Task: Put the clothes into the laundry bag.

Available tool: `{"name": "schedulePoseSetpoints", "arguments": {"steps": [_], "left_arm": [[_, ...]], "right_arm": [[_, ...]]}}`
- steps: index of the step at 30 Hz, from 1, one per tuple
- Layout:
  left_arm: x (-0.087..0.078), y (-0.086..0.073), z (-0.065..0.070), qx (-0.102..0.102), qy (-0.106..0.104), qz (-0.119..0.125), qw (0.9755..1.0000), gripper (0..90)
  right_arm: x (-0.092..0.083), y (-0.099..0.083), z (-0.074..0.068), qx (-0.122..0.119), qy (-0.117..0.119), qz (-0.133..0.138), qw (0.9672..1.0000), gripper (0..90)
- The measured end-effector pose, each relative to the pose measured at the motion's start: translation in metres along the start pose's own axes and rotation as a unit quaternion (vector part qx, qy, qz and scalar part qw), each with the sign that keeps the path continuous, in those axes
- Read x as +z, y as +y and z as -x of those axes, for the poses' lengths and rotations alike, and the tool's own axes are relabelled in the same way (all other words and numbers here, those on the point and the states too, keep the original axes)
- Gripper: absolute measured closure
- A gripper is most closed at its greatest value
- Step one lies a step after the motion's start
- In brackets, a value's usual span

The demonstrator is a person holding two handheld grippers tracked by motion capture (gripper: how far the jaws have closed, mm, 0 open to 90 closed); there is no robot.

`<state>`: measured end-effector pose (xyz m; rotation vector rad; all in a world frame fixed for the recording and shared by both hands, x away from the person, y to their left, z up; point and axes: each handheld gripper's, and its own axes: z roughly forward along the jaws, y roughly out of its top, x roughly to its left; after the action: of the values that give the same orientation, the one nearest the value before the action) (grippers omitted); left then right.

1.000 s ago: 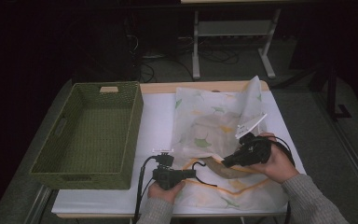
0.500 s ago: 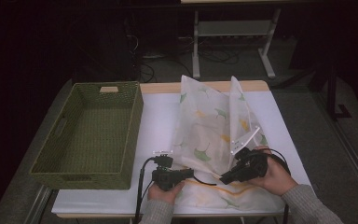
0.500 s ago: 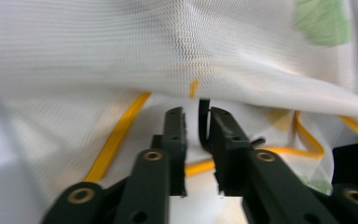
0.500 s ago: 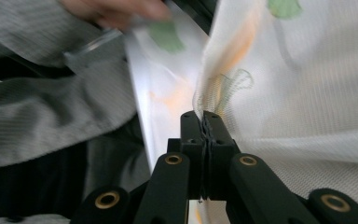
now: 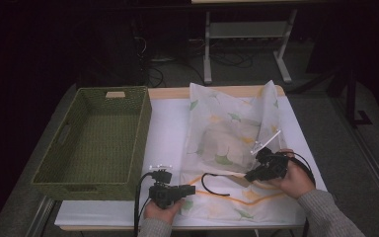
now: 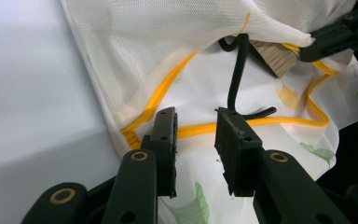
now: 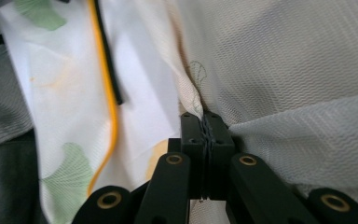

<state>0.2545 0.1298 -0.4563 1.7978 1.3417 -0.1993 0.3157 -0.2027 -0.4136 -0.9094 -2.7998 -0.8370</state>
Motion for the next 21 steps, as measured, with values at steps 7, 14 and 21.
{"name": "schedulePoseSetpoints", "arguments": {"steps": [7, 14, 21], "left_arm": [[0.016, 0.009, 0.011, 0.008, -0.017, -0.005, 0.9998, 68.5], [0.026, 0.017, 0.017, 0.012, -0.021, -0.009, 0.9997, 68.5], [0.03, 0.02, 0.015, 0.011, -0.026, -0.007, 0.9996, 79.2]], "right_arm": [[0.008, 0.003, 0.019, 0.021, -0.021, 0.001, 0.9996, 88.4], [0.007, 0.004, 0.031, 0.038, -0.035, 0.018, 0.9985, 88.1], [-0.007, 0.003, 0.015, 0.014, 0.008, 0.051, 0.9986, 87.7]]}}
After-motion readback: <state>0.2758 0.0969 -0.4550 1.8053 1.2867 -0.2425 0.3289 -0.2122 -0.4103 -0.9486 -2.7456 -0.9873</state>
